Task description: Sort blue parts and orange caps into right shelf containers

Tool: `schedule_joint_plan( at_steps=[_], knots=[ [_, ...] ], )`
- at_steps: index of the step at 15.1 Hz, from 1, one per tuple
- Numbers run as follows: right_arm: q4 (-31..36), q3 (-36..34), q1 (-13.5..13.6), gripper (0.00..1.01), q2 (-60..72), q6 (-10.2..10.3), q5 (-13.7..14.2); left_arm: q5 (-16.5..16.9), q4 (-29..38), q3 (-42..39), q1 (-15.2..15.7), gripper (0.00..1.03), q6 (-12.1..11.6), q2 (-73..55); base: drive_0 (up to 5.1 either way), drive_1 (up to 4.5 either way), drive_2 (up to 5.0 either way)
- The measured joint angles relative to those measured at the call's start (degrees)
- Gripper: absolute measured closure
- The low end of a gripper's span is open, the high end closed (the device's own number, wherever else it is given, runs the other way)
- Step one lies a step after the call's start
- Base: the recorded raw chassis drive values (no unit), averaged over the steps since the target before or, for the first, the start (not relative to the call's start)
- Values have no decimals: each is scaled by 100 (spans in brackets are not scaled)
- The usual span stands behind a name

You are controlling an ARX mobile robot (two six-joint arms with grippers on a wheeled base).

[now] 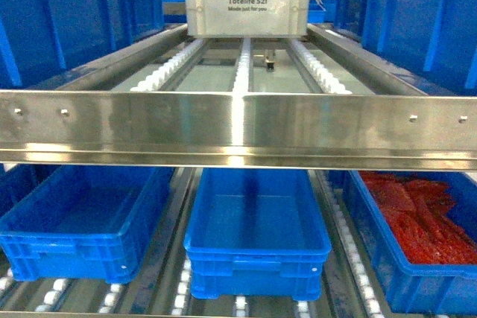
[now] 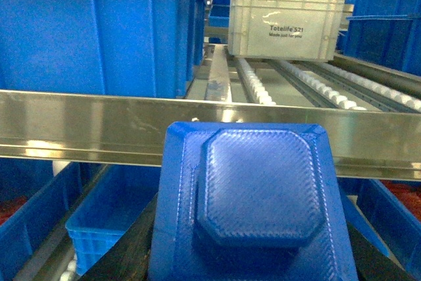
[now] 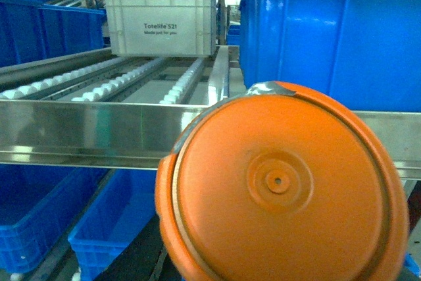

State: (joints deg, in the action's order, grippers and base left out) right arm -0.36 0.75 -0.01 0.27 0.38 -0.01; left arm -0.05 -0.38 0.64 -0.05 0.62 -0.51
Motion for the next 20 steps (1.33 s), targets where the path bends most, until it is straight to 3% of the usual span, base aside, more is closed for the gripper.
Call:
schedule_joint_plan(
  at_steps=[20],
  knots=[
    [0,0,0,58,0,0,-20,2,-2,0,0,61,0,0,-494,251,251]
  ],
)
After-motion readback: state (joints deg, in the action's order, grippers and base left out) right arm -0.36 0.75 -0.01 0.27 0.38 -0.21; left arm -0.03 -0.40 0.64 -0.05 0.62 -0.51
